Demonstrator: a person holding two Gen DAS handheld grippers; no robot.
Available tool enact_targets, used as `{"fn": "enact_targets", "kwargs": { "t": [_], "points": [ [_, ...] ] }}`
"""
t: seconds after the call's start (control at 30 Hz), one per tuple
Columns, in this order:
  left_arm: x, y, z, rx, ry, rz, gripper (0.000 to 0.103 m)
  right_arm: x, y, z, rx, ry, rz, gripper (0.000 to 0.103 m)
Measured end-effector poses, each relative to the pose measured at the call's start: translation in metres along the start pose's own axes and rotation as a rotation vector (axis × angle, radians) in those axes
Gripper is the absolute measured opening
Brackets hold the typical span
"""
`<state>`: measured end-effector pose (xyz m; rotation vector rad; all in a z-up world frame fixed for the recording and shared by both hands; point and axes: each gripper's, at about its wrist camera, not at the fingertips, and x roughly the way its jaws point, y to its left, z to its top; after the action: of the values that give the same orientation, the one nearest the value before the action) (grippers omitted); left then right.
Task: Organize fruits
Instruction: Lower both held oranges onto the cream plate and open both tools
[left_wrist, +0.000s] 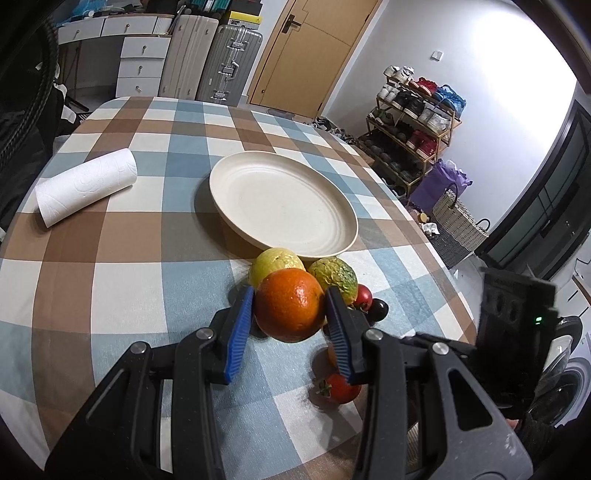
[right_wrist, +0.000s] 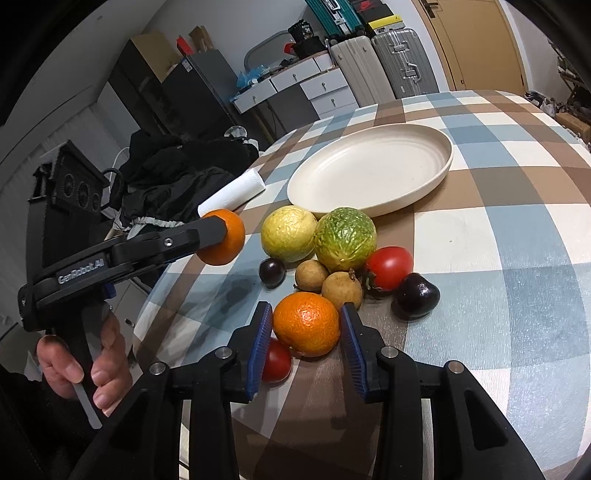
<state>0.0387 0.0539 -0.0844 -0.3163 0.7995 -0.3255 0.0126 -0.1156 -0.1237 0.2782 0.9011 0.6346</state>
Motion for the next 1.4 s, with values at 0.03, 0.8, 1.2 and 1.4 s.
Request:
{"fn": "enact_targets", "kwargs": {
  "t": [0.03,0.8,1.2,1.4],
  "points": [
    [0.000,0.000,0.000,0.000,-0.002,-0.001,0.037,0.003,-0.001,-0.001,0.005,0.015,0.003,0.041],
    [0.050,-0.001,0.125,0.039,0.032,0.031,0.037,-0.042,-0.028,0.125,-0.052,-0.205,0.014,0.040],
    [0.156,0.016,0.180,0.050,0.158,0.042,0.037,0.050,-0.083,0.215,0.020,-0.030,0.021,0.040],
    [0.189,0.031,0.182,0.017,0.206,0.046,0.037,0.093,-0.099,0.216,0.029,0.055,-0.023,0.040]
  ]
}}
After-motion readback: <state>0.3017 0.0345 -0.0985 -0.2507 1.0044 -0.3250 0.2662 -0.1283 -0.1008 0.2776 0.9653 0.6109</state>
